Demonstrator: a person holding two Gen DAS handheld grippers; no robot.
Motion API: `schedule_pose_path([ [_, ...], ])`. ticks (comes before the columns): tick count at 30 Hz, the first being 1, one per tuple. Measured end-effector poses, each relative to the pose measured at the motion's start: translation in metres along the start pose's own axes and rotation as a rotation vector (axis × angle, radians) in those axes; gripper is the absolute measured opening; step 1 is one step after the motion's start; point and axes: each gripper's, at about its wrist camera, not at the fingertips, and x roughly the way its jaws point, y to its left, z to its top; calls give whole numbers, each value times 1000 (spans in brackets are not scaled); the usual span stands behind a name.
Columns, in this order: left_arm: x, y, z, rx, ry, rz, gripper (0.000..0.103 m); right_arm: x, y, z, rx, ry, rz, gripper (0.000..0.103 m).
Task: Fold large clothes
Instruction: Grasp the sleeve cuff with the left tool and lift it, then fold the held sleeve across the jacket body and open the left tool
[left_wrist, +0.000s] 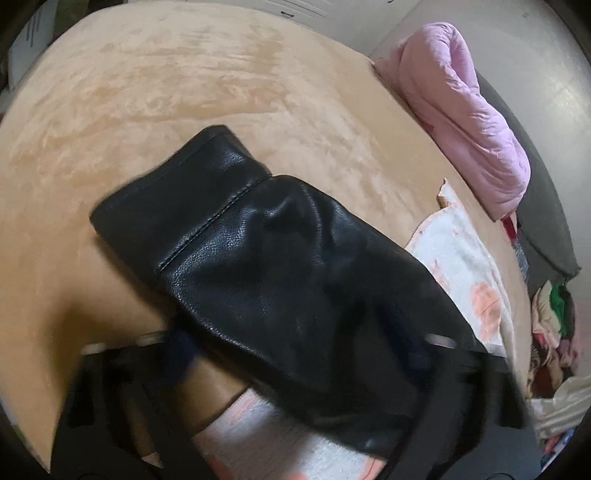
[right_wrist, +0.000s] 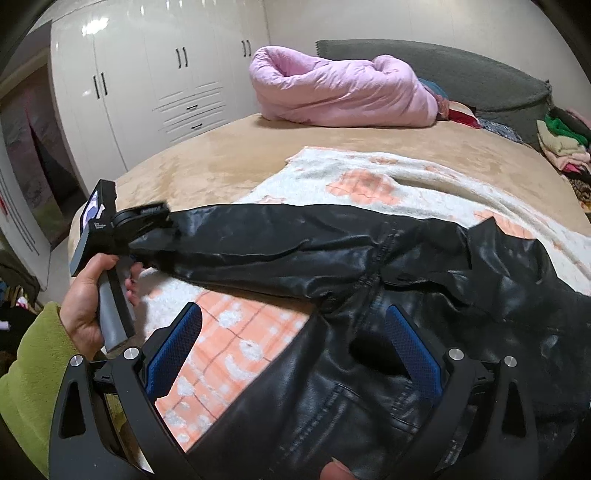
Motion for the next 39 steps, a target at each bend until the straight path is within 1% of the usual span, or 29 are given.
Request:
schedule_pose_path([
  [1,-1,-1,0,5,0,-10,32,-2,-3,0,5,-3,-3,99],
  [2,-1,-1,0,2,1,-27,29,-4,-7,-1,11,-9,-10,99],
  [4,-6,1,0,-16,-17,-68,16,-8,-14,-1,23,-19,-22,99],
  [7,-17,-4,3,-20,-57,-129,7,-14,-26,-3,43,-31,-38,99],
  [9,-30,-11,3,-5,-97,-162,5,-19,-34,-6,58,-35,-49,99],
  [11,-44,-18,3,6,-127,-215,4,-24,-42,-9,72,-38,-60,99],
  [14,-74,-41,0,71,-193,-311,1,-34,-57,-14,85,-41,-85,99],
  [16,-90,-55,-4,112,-216,-364,0,-43,-68,-17,99,-52,-106,99],
  [18,-110,-75,-12,185,-244,-428,0,-53,-82,-21,125,-62,-129,99],
  [20,-130,-96,-22,265,-269,-476,0,-60,-96,-23,149,-65,-152,99],
  [25,-168,-136,-49,430,-304,-555,0,-82,-132,-31,191,-83,-211,99],
  [28,-183,-154,-66,499,-312,-591,0,-83,-150,-31,177,-62,-264,99],
  [29,-186,-160,-72,519,-314,-597,0,-84,-160,-33,178,-61,-292,99],
  [30,-189,-169,-79,546,-311,-605,0,-86,-169,-35,190,-65,-300,99],
  [33,-193,-193,-98,626,-299,-631,0,-90,-190,-45,245,-80,-300,99],
  [35,-194,-207,-111,683,-288,-665,0,-92,-202,-53,272,-80,-311,99],
  [37,-194,-224,-129,749,-267,-715,0,-93,-211,-57,293,-69,-324,98],
  [39,-193,-237,-149,812,-251,-748,0,-99,-221,-60,336,-74,-326,98],
])
